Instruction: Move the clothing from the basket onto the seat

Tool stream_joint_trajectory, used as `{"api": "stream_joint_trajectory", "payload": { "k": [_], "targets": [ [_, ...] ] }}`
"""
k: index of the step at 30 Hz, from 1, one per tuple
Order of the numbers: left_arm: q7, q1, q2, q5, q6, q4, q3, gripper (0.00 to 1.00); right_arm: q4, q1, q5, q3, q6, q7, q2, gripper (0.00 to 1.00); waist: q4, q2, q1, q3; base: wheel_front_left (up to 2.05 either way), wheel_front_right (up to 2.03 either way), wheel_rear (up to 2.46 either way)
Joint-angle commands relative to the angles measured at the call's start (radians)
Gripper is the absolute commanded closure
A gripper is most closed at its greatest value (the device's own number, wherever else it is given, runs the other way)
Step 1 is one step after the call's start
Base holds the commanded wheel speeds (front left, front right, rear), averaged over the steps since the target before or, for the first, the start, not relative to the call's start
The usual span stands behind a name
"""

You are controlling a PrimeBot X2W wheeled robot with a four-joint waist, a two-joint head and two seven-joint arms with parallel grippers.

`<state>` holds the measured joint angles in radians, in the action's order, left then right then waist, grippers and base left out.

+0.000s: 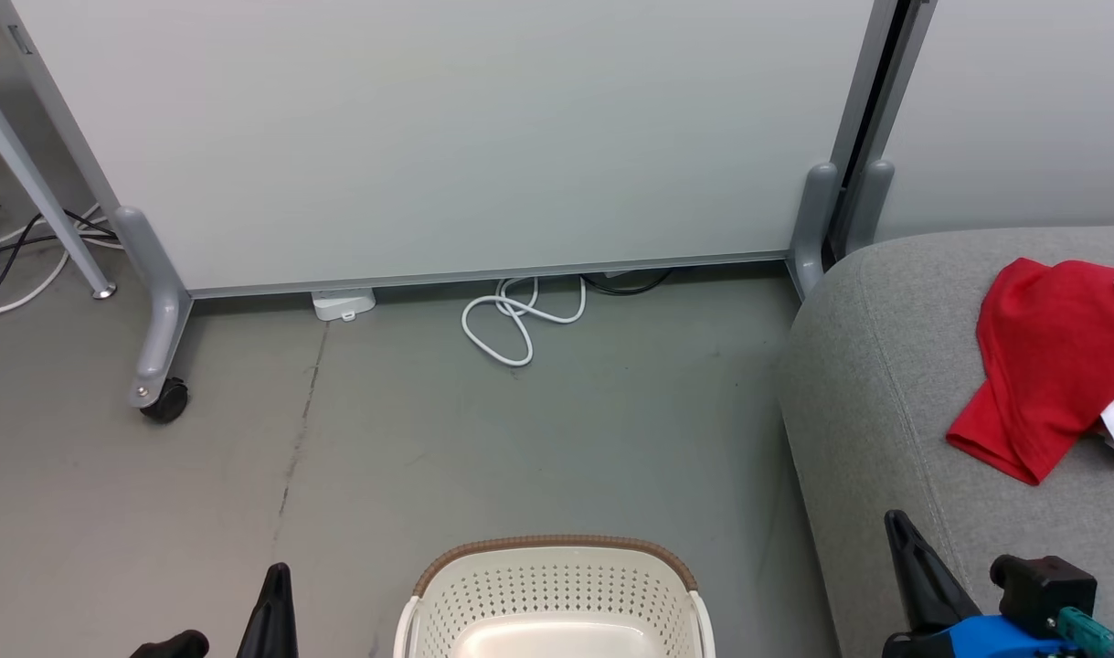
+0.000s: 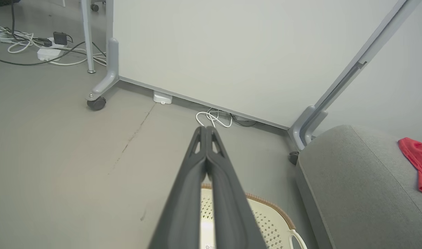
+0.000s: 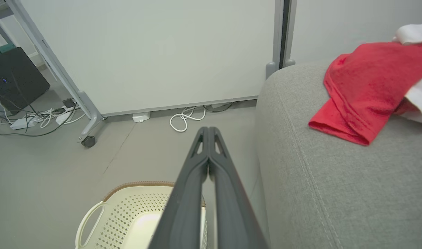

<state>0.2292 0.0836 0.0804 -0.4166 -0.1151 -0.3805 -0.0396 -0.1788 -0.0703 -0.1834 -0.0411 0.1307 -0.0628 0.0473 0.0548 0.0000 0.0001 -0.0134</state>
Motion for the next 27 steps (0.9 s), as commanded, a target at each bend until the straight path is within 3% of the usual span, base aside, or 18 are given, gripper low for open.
{"api": "stream_joint_trajectory", "payload": {
  "k": [1,27],
  "targets": [
    [-0.012,-0.029,0.001,-0.052,-0.002,0.022,0.013,1.00,0.011,0.022,-0.065,-0.007,0.000,0.006,0.002,1.00,-0.001,0.0000,0.0000,0.000,0.00,0.00,0.00],
    [-0.117,-0.085,-0.009,-0.418,-0.007,0.062,0.057,1.00,-0.010,0.073,-0.501,-0.026,0.000,0.059,0.003,1.00,-0.012,0.0000,0.0000,0.004,0.00,0.00,0.00]
  ]
}}
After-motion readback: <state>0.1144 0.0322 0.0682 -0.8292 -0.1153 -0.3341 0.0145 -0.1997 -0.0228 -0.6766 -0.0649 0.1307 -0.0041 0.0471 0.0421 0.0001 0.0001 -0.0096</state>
